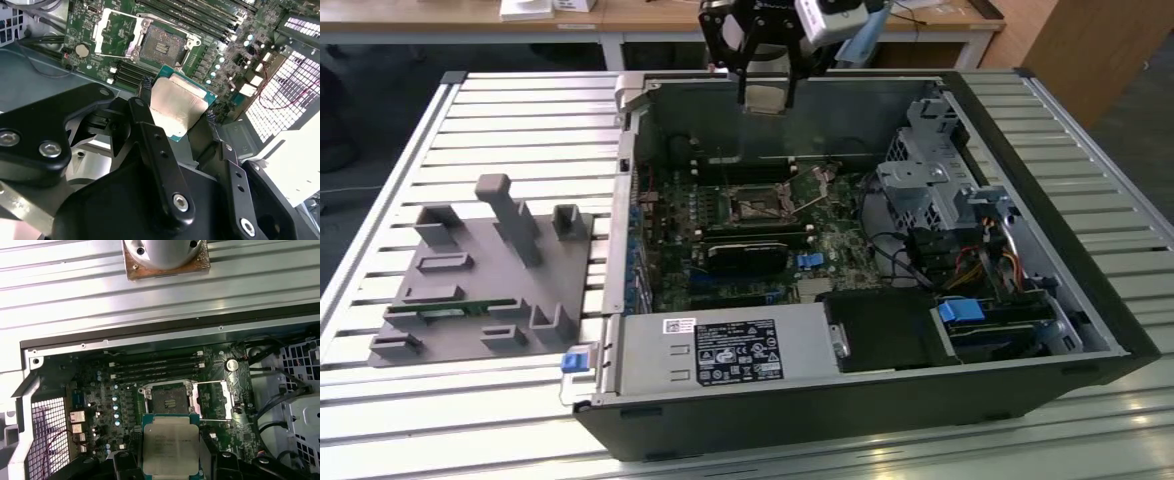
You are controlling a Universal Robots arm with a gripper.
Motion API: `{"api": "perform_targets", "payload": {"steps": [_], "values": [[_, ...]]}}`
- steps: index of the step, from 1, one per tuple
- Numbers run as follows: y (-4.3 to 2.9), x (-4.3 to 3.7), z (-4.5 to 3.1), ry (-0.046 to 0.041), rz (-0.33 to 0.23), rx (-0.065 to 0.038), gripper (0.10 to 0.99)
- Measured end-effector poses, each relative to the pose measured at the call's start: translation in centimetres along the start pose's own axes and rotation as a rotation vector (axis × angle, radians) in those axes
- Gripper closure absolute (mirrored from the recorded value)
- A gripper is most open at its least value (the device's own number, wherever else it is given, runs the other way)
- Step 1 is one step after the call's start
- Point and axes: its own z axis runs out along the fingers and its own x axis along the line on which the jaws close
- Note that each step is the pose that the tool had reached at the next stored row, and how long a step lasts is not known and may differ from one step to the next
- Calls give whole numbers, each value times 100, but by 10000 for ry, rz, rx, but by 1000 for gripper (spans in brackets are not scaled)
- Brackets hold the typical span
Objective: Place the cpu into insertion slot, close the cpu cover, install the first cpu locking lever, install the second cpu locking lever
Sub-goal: 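Place the cpu into insertion slot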
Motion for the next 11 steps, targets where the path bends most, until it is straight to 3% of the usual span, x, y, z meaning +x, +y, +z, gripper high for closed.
{"api": "perform_targets", "payload": {"steps": [11], "values": [[0, 0, 0, -51, 569, -11, 545]]}}
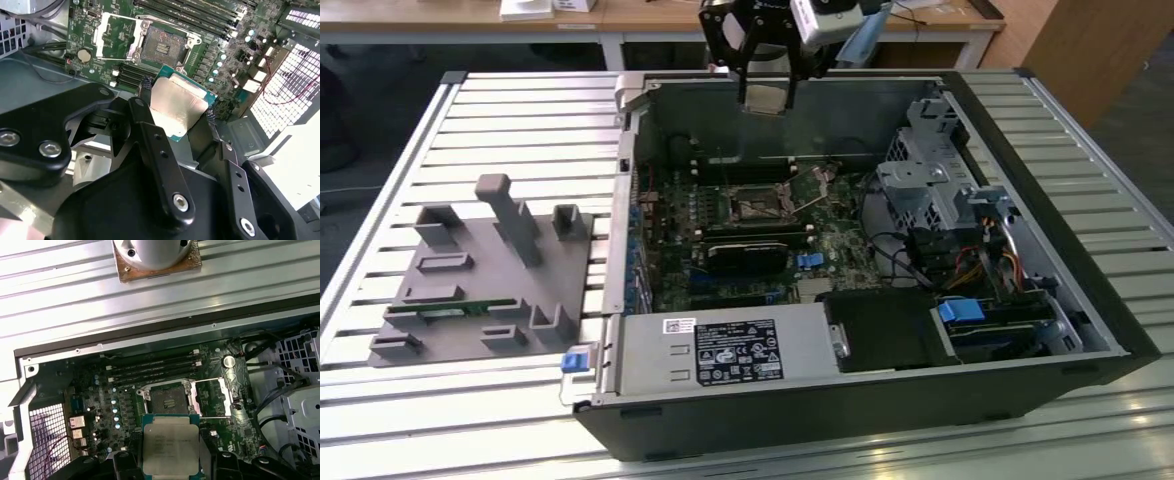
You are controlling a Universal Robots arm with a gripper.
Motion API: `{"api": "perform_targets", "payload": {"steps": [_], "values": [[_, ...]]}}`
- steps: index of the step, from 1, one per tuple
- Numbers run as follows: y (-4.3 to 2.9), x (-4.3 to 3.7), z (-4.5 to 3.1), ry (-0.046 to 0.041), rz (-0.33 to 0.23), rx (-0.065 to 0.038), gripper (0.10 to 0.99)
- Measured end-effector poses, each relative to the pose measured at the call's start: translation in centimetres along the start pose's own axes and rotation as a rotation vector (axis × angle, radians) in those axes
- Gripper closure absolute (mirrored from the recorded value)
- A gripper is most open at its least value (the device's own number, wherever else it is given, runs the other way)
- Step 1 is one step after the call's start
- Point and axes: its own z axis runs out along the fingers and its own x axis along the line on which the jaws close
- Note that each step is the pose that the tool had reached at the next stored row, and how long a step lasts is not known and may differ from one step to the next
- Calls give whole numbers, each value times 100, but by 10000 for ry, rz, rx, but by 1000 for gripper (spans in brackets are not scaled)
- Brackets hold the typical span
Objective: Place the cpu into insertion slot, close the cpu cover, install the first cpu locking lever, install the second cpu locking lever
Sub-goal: 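Place the cpu into insertion slot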
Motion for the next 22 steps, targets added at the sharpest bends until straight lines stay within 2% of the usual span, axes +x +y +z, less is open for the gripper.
{"api": "perform_targets", "payload": {"steps": [22], "values": [[-1, 3, 0, -96, 1070, -21, 545]]}}
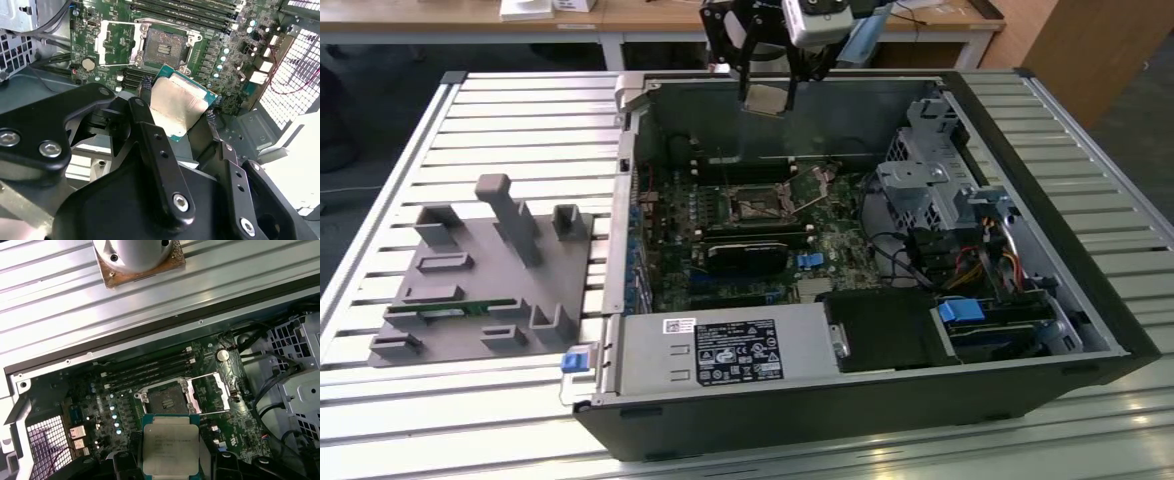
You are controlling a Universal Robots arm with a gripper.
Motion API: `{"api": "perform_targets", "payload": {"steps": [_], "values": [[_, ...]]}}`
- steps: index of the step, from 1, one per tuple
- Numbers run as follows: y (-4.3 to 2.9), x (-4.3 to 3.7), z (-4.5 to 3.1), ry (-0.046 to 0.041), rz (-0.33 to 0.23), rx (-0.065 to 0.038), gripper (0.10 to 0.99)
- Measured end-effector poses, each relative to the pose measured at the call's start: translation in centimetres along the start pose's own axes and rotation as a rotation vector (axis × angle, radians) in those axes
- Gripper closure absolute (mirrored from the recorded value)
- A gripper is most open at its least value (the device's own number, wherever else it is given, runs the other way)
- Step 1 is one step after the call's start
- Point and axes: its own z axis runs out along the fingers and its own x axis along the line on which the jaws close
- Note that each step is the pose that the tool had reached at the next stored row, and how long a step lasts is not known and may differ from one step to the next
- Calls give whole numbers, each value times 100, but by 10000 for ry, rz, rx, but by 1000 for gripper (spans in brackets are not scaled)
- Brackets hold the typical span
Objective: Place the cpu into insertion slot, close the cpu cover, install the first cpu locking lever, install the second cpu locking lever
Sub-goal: 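Place the cpu into insertion slot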
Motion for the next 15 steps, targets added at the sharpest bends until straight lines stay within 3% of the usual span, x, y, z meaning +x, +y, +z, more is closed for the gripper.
{"api": "perform_targets", "payload": {"steps": [15], "values": [[-1, 2, 0, -61, 673, -14, 545]]}}
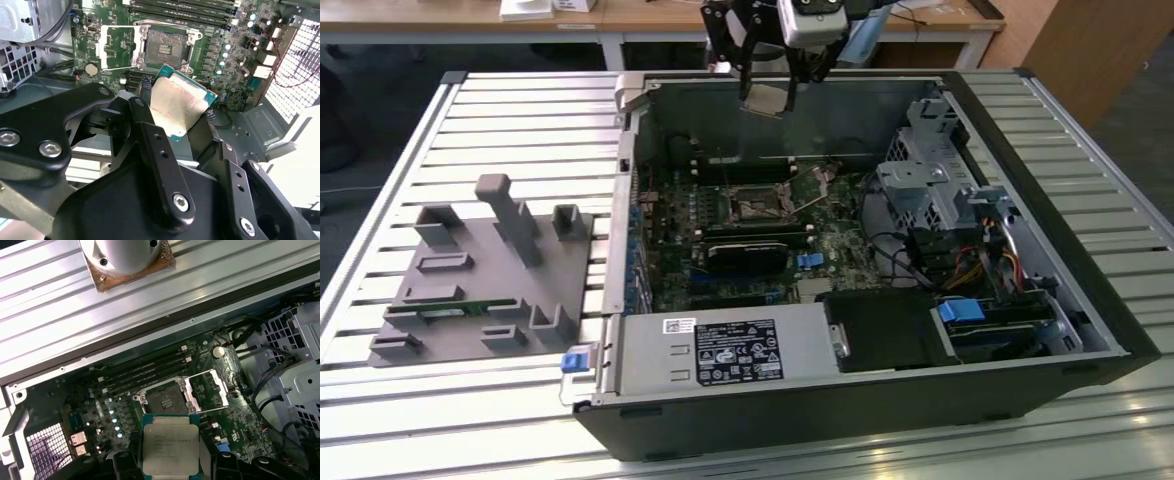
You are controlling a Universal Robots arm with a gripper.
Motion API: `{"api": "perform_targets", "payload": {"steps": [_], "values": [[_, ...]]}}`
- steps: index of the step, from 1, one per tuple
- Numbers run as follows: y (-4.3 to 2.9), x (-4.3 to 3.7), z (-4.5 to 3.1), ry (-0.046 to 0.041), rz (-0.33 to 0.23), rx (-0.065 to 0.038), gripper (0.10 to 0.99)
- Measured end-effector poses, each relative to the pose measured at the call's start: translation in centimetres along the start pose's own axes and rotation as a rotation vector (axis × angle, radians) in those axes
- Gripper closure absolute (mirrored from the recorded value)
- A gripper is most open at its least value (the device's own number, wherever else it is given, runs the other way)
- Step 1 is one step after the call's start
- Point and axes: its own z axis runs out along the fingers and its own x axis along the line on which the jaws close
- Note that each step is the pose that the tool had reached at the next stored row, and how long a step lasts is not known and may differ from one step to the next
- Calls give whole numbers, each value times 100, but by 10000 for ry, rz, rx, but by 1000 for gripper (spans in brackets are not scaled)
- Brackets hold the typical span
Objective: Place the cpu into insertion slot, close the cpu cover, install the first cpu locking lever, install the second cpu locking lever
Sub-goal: 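Place the cpu into insertion slot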
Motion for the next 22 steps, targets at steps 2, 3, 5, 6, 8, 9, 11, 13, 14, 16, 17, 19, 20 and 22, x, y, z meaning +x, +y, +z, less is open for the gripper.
{"api": "perform_targets", "payload": {"steps": [2, 3, 5, 6, 8, 9, 11, 13, 14, 16, 17, 19, 20, 22], "values": [[0, 0, 0, -8, 89, -1, 545], [0, 1, 0, -11, 129, -2, 545], [0, 1, 0, -18, 202, -3, 545], [0, 1, 0, -21, 235, -4, 545], [-1, 1, 0, -27, 302, -6, 545], [-1, 2, 0, -30, 335, -6, 545], [-1, 2, 0, -36, 400, -7, 545], [-1, 3, 0, -42, 469, -8, 545], [-1, 3, 1, -45, 507, -9, 545], [-2, 3, 1, -52, 581, -9, 545], [-1, 3, 1, -56, 624, -10, 545], [-2, 4, 3, -69, 772, -14, 545], [-2, 4, 3, -75, 846, -15, 545], [-2, 4, 4, -87, 976, -18, 545]]}}
